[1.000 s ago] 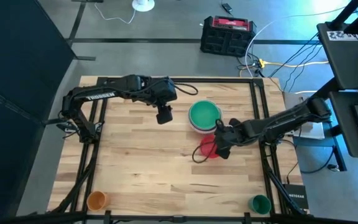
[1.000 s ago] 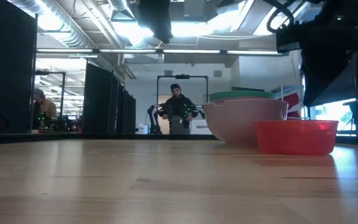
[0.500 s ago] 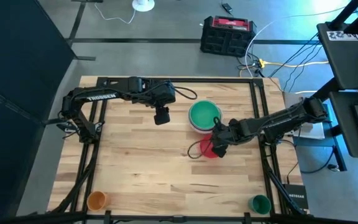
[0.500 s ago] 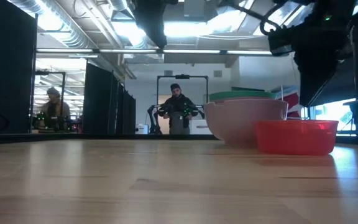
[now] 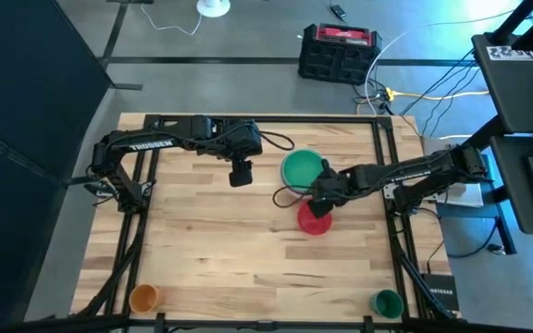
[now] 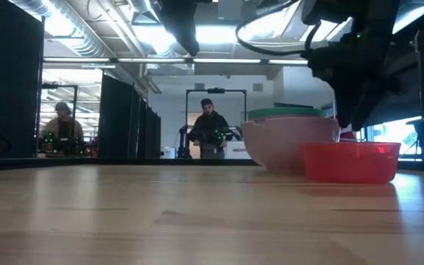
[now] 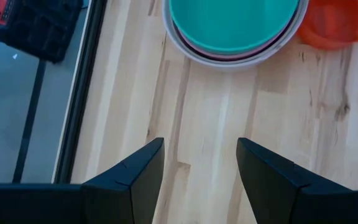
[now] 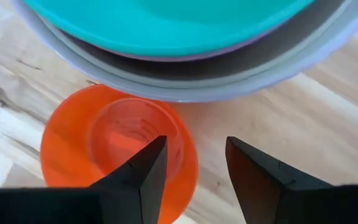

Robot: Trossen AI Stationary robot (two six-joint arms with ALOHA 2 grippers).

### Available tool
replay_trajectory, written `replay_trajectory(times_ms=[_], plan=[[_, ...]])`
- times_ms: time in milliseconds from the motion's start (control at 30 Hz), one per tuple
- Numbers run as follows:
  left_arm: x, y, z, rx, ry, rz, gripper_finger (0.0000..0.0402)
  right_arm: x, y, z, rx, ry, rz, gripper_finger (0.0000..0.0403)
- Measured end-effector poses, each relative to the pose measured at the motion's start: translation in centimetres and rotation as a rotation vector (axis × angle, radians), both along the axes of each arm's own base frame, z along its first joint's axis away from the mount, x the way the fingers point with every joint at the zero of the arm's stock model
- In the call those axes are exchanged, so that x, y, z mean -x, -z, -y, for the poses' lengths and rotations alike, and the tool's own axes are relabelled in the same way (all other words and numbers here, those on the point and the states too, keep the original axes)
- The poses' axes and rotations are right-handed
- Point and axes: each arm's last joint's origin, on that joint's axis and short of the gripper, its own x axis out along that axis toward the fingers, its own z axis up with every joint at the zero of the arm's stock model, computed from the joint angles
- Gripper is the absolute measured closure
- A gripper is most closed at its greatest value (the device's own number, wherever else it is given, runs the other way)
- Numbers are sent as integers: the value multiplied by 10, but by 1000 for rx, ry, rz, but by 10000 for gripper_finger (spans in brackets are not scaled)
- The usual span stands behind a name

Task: Nest bowls inside each other
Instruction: Stack the orange bowl on top of the teal bowl

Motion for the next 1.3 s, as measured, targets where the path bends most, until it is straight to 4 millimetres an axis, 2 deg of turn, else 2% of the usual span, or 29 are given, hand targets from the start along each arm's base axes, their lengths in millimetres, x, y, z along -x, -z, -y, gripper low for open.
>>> replay_trajectory(times_ms=[233, 867, 1300], plan=[[0, 0, 0, -8, 17, -6, 217, 2, 0, -2, -41, 22, -18, 254], [0, 0, 0, -5, 13, -5, 217, -4, 13, -7, -179, -62, -81, 254], [0, 0, 0, -1, 6, -7, 217, -5, 18, -6, -166, -78, -101, 254]])
